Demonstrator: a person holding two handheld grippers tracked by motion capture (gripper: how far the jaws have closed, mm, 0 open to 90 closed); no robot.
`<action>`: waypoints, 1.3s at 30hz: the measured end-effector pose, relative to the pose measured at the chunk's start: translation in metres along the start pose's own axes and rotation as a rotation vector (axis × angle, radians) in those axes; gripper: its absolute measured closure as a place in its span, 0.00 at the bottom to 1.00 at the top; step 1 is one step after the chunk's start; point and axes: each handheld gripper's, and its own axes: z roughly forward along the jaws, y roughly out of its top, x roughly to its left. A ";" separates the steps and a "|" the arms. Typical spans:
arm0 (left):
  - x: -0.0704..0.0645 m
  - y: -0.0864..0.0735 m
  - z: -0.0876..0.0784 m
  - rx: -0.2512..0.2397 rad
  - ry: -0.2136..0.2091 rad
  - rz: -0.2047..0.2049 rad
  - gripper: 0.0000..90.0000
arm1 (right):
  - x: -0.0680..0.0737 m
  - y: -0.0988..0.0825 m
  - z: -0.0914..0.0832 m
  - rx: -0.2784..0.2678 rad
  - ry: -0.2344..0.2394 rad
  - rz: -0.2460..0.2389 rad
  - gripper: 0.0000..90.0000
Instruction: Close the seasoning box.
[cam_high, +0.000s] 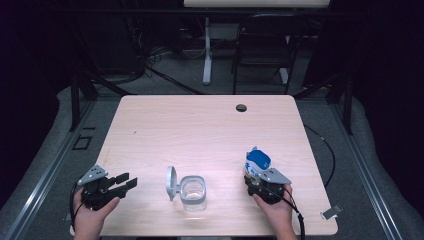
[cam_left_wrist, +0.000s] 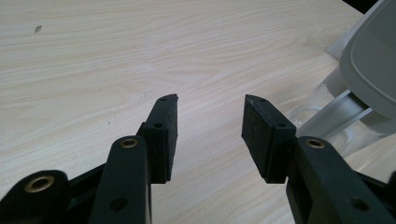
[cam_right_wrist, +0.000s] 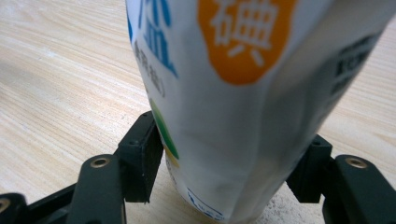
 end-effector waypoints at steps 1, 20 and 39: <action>0.000 0.000 0.000 0.000 0.000 0.000 0.62 | 0.000 0.000 0.000 0.000 0.000 0.000 0.42; 0.001 0.000 0.000 -0.001 0.001 0.004 0.62 | 0.001 0.000 0.000 0.003 0.002 -0.008 0.44; 0.004 0.001 -0.002 -0.012 0.006 -0.001 0.62 | 0.003 -0.001 -0.001 -0.026 -0.002 -0.031 0.48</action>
